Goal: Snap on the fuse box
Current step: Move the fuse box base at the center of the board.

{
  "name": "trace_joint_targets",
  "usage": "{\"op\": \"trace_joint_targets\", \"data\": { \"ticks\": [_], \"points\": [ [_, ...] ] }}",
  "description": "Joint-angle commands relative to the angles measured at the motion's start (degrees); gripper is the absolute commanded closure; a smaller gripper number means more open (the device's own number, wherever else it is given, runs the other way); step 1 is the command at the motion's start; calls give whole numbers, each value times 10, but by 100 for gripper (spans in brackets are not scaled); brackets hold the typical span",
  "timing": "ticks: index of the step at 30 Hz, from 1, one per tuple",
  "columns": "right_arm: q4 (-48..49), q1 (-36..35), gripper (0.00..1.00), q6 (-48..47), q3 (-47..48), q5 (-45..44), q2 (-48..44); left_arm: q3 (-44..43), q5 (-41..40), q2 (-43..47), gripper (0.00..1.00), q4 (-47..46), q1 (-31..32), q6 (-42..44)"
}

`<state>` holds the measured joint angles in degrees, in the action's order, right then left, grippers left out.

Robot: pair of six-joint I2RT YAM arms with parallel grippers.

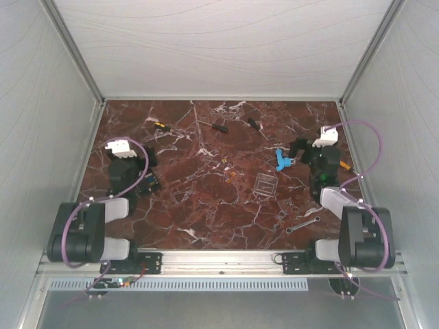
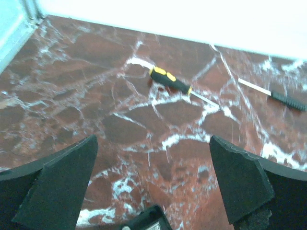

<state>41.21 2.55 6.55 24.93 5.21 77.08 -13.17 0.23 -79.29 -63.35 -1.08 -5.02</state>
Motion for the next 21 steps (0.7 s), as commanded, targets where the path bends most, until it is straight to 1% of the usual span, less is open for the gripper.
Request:
{"op": "trace_joint_targets", "data": {
  "ticks": [1, 4, 7, 10, 12, 13, 16, 18, 21],
  "points": [
    [-140, -43, 2, 42, 71, -51, -65, -66, -89, 66, 0, 116, -4, -75],
    [-199, -94, 2, 52, 88, -67, -93, -147, -107, 80, 0, 293, -4, -147],
    [-253, -156, 2, 61, 98, -76, -115, -226, -84, 81, 0, 450, -4, -229],
    [-315, -215, 2, 58, 117, -83, -128, -266, -11, 89, 0, 549, -4, -308],
    [-346, -247, 2, 60, 122, -81, -137, -271, 37, 98, 0, 591, -4, -353],
    [-356, -262, 2, 63, 122, -74, -140, -268, 45, 105, 0, 611, -4, -370],
    [-367, -315, 2, 70, 115, -61, -141, -267, 26, 125, 0, 685, -4, -390],
    [-364, -352, 3, 70, 107, -56, -134, -274, -4, 138, 0, 747, -4, -385],
    [-351, -405, 5, 68, 93, -56, -116, -268, -57, 147, 1, 800, -5, -372]
  ]
}}
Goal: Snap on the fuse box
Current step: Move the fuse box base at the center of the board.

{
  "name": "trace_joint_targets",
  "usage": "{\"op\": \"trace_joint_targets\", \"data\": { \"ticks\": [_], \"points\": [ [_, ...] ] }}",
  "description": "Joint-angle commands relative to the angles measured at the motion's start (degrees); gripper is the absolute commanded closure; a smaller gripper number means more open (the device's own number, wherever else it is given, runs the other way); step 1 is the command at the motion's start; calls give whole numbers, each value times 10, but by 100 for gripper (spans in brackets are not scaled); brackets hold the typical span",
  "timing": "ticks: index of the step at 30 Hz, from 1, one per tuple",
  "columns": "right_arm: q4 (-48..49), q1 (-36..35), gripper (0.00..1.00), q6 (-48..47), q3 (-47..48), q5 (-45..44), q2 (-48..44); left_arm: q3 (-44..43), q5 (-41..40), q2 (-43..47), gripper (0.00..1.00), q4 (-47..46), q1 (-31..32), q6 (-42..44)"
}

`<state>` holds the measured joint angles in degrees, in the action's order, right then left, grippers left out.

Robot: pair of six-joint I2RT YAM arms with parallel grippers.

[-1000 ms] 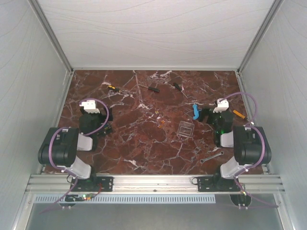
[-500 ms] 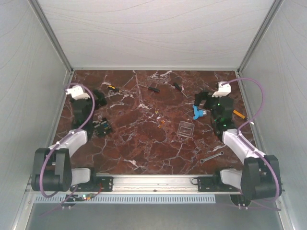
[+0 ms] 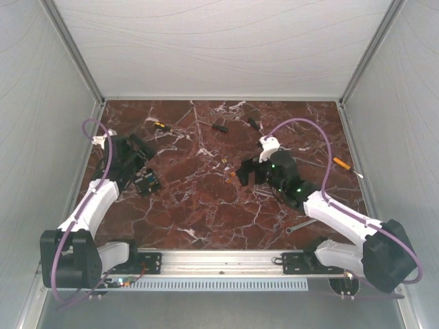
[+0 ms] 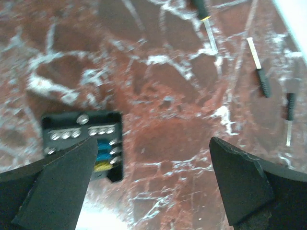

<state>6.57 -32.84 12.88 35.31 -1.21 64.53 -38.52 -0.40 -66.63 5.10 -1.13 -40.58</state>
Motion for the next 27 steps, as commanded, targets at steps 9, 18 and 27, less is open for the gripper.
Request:
{"op": "trace_joint_targets", "data": {
  "ticks": [9, 18, 27],
  "points": [
    [44, -84, 6, -5, -49, 33, 22, 12, -104, 6, 18, 167, -25, -15],
    [80, -84, 7, 17, -76, 56, 17, 38, -66, -44, 45, 118, -61, -9],
    [92, -84, 7, 22, -81, 64, 23, 41, -49, -71, 84, 118, -61, -3]
  ]
}}
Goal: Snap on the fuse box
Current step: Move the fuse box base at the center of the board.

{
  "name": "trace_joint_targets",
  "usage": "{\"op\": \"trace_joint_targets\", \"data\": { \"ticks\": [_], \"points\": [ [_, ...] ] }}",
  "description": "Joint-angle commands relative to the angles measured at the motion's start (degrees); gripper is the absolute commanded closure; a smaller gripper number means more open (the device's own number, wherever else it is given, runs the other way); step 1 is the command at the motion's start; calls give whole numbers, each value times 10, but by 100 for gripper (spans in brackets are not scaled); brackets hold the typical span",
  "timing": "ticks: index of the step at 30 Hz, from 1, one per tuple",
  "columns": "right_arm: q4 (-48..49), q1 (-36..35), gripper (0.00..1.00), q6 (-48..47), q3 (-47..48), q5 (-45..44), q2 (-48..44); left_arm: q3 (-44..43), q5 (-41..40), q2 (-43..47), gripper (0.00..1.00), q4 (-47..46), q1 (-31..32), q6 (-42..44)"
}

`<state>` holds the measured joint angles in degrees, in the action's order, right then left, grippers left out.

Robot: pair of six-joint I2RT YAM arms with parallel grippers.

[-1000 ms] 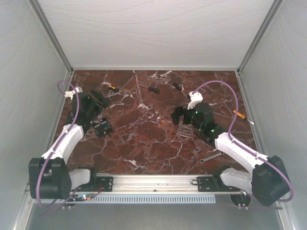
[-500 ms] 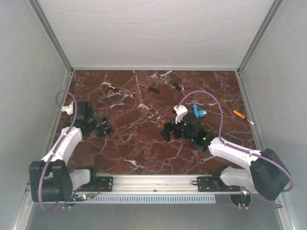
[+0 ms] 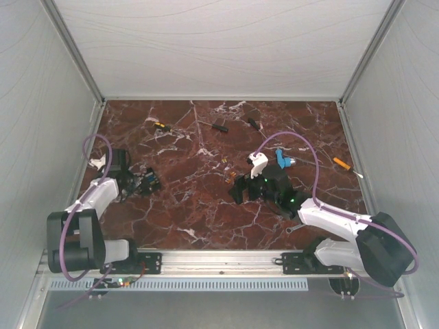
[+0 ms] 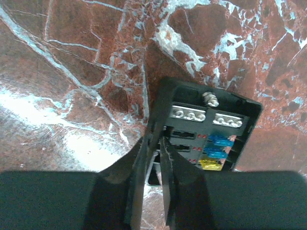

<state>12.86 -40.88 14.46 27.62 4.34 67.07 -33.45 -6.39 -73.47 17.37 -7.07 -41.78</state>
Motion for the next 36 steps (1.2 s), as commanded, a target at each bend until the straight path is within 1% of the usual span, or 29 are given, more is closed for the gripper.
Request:
{"op": "trace_joint_targets", "data": {
  "ticks": [1, 3, 6, 9, 12, 15, 20, 23, 25, 28, 32, 36],
  "points": [
    [29, -3, 7, 7, -4, 8, -1, -8, 13, 0, 87, -6, -2, 10],
    [29, -3, 7, 7, -4, 6, 1, -4, 21, 2, 93, -11, -1, 15],
    [27, -3, 7, 7, -1, 5, 2, -11, 36, -14, 100, -10, 4, 24],
    [24, -4, 7, 6, 0, 4, 4, -27, 31, -34, 100, -6, 32, 27],
    [18, -3, 7, 4, 2, -2, 3, -58, 15, -55, 100, 4, 84, 35],
    [13, -3, 7, 3, 2, -5, -1, -93, 21, -79, 100, 2, 138, 53],
    [-4, -2, 7, 1, 2, -27, -12, -144, 87, -131, 100, -41, 223, 122],
    [-16, 8, 7, 6, -1, -31, -26, -185, 99, -172, 100, -49, 278, 175],
    [-24, 30, 7, 21, -6, -24, -38, -210, 95, -198, 100, -48, 313, 216],
    [-36, 73, 8, 43, -18, 8, -59, -226, 106, -222, 100, -61, 361, 267],
    [-57, 99, 9, 45, -24, 14, -78, -230, 170, -233, 100, -92, 394, 328],
    [-67, 100, 9, 44, -19, 14, -73, -247, 187, -261, 100, -94, 404, 368]
  ]
}}
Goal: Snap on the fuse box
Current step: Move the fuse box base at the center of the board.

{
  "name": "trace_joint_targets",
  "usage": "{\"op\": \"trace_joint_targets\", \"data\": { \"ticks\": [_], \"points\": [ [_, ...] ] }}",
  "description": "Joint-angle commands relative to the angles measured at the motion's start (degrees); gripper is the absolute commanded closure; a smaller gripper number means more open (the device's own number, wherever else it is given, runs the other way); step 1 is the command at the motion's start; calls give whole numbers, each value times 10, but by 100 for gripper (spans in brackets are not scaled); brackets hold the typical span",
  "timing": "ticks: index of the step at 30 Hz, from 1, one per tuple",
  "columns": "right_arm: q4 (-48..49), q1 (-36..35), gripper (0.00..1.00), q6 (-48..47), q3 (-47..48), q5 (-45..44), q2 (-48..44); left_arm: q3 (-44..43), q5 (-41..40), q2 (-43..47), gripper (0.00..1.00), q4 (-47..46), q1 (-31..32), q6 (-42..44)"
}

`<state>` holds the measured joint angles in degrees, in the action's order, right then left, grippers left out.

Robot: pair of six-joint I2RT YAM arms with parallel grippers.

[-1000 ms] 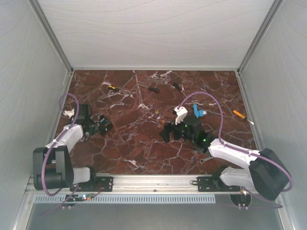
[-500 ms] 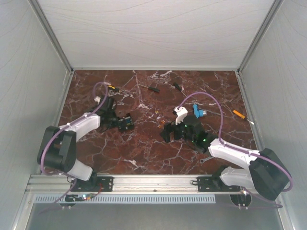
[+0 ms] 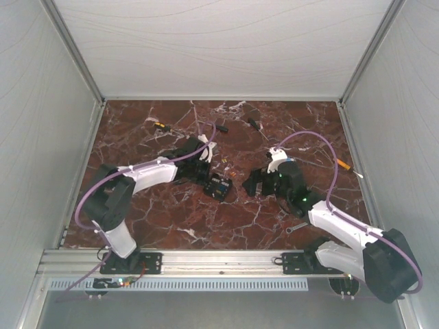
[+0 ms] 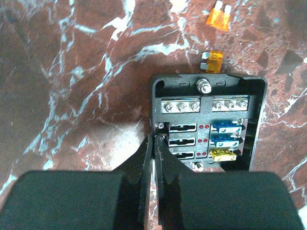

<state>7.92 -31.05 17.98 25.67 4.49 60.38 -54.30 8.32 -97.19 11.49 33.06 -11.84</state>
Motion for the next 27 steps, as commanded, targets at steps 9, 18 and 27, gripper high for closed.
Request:
{"op": "trace_joint_targets", "data": {
  "ticks": [9, 18, 27],
  "points": [
    [-36, 1, 10, 7, 21, 20, 11, -14, 12, 6, 85, -15, 20, 64],
    [-38, 1, 10, 0, 36, 35, 34, 17, -85, 18, 61, 23, 33, -1],
    [-42, -10, 11, -15, 64, 53, 72, 51, -136, 74, 56, 53, 33, -55]
  ]
}}
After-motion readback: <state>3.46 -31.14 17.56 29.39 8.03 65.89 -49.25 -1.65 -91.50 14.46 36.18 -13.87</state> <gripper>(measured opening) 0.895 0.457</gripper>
